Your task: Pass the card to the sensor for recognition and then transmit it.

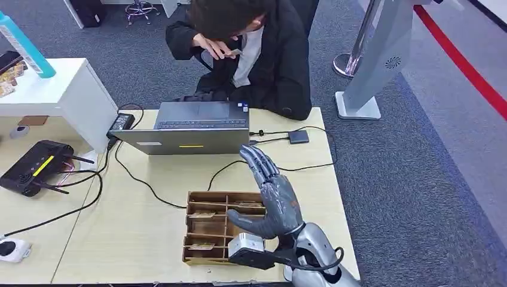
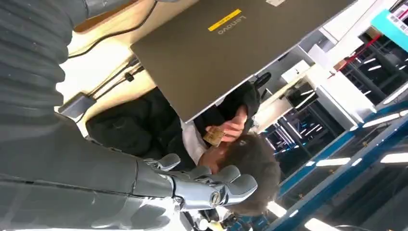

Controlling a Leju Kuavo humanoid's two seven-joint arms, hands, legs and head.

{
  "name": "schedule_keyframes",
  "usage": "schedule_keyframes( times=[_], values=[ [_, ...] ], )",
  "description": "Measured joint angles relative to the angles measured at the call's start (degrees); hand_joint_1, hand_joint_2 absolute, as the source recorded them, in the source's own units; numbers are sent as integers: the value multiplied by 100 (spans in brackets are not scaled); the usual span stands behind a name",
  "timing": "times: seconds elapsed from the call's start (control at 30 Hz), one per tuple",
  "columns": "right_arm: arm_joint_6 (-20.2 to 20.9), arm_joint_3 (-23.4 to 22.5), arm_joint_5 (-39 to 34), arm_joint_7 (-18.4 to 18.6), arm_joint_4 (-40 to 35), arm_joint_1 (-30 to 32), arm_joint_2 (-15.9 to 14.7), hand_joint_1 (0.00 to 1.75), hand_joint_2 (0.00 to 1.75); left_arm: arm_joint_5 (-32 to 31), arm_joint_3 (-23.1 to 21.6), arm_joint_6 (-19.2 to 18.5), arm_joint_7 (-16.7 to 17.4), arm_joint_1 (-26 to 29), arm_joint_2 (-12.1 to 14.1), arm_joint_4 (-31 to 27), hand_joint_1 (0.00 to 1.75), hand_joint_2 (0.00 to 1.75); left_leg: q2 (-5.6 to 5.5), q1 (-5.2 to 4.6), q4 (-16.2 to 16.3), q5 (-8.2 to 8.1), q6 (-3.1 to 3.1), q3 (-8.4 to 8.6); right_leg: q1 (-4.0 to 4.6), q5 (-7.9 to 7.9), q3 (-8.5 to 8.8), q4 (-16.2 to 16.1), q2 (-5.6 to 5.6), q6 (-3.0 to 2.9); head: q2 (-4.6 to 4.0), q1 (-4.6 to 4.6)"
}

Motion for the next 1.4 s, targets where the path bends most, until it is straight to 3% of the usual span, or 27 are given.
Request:
schedule_keyframes(
  times=[0.37,0.63,1.4],
  values=[
    [302,136,293,195,232,-126,-24,0,175,79,-101,-18,63,-17,2,0,0,0,0,0,0,0,0,0,0,0,0,0,0,0,0,0],
    [424,300,839,538,612,-285,-90,0,175,227,-286,-61,109,-35,4,0,0,0,0,0,0,1,-1,0,0,0,0,0,0,0,0,0],
    [448,446,1327,898,1034,-394,-251,0,175,492,-651,-90,155,-51,4,0,0,0,0,0,0,1,-1,0,0,0,-1,0,1,0,0,0]
  ],
)
